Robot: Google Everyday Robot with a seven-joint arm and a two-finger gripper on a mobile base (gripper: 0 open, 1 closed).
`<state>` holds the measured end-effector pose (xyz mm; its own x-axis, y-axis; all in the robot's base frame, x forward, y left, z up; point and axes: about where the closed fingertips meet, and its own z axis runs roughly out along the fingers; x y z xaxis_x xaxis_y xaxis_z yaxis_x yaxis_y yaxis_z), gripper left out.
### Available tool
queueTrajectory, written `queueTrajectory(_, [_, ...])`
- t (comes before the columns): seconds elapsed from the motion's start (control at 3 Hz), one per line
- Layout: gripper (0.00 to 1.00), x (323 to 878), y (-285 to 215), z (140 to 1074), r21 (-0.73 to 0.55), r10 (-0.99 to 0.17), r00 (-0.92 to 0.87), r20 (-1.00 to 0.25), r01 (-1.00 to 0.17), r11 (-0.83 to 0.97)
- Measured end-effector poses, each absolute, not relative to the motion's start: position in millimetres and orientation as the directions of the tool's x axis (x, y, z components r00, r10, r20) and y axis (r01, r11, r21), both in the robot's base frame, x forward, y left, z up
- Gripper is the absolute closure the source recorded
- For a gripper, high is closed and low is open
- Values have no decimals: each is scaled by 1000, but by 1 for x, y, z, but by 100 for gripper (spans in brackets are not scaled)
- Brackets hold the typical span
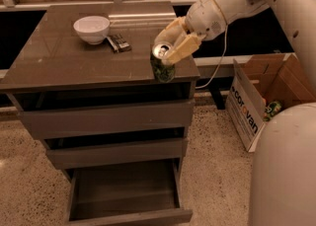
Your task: Pick green can from bottom drawer and place on counter
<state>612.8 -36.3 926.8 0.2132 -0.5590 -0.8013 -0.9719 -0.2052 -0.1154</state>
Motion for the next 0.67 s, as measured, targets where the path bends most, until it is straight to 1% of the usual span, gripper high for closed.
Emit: queueTrajectory(0.67, [100,645,-49,931,-87,-525,90,-846,-996,-30])
